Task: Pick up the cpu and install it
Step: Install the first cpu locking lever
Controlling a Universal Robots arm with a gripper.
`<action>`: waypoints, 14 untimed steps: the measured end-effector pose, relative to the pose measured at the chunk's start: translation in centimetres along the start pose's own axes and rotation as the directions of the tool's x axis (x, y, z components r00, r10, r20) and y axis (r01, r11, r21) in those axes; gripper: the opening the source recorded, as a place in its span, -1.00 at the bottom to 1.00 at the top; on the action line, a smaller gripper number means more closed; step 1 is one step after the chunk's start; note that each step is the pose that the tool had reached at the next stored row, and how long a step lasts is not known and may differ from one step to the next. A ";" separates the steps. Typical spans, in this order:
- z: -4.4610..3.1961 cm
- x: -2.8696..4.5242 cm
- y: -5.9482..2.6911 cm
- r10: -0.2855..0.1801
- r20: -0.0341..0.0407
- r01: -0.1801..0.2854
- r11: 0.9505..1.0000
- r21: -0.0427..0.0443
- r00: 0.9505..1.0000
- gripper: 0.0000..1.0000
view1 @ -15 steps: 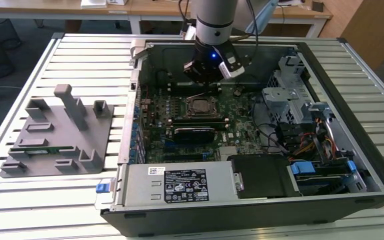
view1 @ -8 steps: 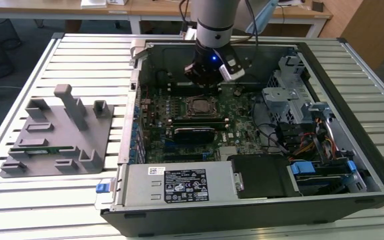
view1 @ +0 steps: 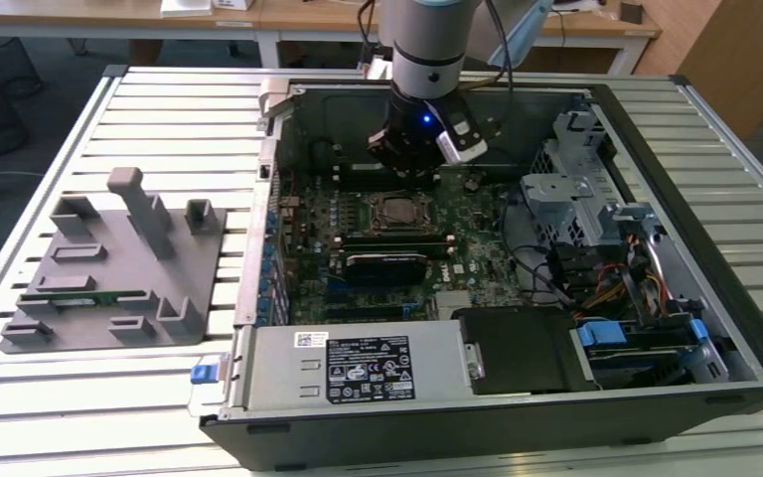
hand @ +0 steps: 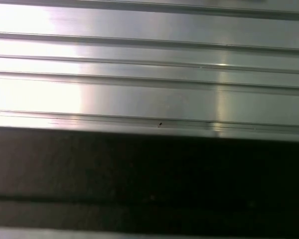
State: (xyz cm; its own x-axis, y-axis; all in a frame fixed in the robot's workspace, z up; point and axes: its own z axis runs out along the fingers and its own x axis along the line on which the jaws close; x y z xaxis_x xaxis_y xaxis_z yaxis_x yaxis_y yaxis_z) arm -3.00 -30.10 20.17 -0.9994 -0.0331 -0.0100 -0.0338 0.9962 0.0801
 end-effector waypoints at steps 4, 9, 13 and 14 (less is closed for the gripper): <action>0.02 -0.01 -0.06 0.000 0.000 0.000 1.000 0.000 1.000 -0.79; 0.07 0.00 -0.17 0.000 -0.002 0.000 1.000 0.003 1.000 -0.79; 0.22 -0.03 -0.20 0.000 -0.004 0.000 1.000 0.008 1.000 -0.79; 0.27 -0.05 -0.20 0.000 -0.005 0.000 1.000 0.009 1.000 -0.79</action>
State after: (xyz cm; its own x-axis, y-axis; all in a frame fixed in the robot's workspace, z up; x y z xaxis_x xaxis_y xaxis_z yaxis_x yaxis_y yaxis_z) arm -2.94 -30.28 19.89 -0.9994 -0.0334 -0.0053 -0.0337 0.9969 0.0711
